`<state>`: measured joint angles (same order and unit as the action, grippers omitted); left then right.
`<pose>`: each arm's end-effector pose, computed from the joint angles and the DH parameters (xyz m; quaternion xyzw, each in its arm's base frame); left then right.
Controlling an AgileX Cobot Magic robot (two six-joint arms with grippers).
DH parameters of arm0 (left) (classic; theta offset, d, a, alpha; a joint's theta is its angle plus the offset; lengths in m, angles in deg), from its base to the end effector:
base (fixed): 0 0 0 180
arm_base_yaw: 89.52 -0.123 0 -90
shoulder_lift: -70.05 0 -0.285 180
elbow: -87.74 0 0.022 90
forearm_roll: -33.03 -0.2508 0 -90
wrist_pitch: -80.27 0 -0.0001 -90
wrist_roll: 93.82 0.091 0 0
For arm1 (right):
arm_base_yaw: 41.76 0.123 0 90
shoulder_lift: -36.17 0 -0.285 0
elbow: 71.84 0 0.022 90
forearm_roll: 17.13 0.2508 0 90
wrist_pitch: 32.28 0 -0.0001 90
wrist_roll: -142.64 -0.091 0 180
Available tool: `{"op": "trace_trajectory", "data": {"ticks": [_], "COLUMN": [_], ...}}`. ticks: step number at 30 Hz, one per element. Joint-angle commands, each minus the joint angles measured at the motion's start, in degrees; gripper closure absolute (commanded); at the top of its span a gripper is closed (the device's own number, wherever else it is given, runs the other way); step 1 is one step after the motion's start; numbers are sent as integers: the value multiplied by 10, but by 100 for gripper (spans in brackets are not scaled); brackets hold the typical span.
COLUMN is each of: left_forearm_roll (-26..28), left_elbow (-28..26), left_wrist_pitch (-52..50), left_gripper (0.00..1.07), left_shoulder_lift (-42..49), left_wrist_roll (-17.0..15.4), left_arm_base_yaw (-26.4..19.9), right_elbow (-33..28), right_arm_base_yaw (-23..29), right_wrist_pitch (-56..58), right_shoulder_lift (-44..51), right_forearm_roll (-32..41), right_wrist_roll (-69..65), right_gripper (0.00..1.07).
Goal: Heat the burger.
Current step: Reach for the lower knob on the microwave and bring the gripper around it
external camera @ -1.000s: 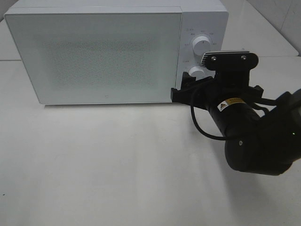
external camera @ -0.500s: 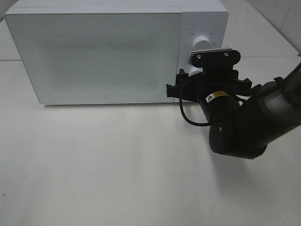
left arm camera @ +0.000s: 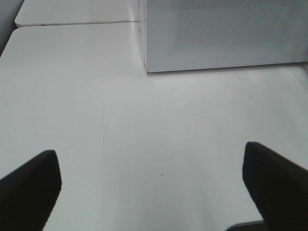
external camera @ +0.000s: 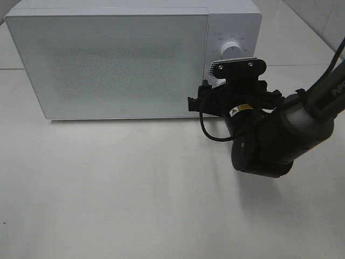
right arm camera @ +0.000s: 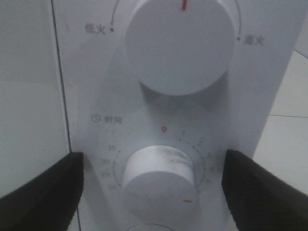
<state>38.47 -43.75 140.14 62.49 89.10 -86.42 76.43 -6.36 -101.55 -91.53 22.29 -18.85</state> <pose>-0.0055 -0.0072 0.2791 0.0460 0.8456 -0.0483 0.5297 0.3214 0.1621 0.1143 -0.0283 0.7335 -0.0399 0.6780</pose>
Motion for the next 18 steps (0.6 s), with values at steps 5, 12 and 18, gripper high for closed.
{"op": "trace_trajectory", "data": {"ticks": [5,12,18], "left_forearm_roll": [1,1,1], "left_elbow": [2,2,2], "left_wrist_pitch": [-5,-5,-5], "left_gripper": [10,10,10], "left_shoulder_lift": [15,15,15], "left_wrist_roll": [-4,-4,-4], "left_arm_base_yaw": [-1,-1,-1], "right_elbow": [13,13,13], "right_arm_base_yaw": [-13,-12,-12], "right_wrist_pitch": [-9,-20,-23], "right_shoulder_lift": [-2,0,0], "right_forearm_roll": [-13,-13,-18], "right_wrist_roll": [5,6,10], "right_gripper": [31,38,64]}}
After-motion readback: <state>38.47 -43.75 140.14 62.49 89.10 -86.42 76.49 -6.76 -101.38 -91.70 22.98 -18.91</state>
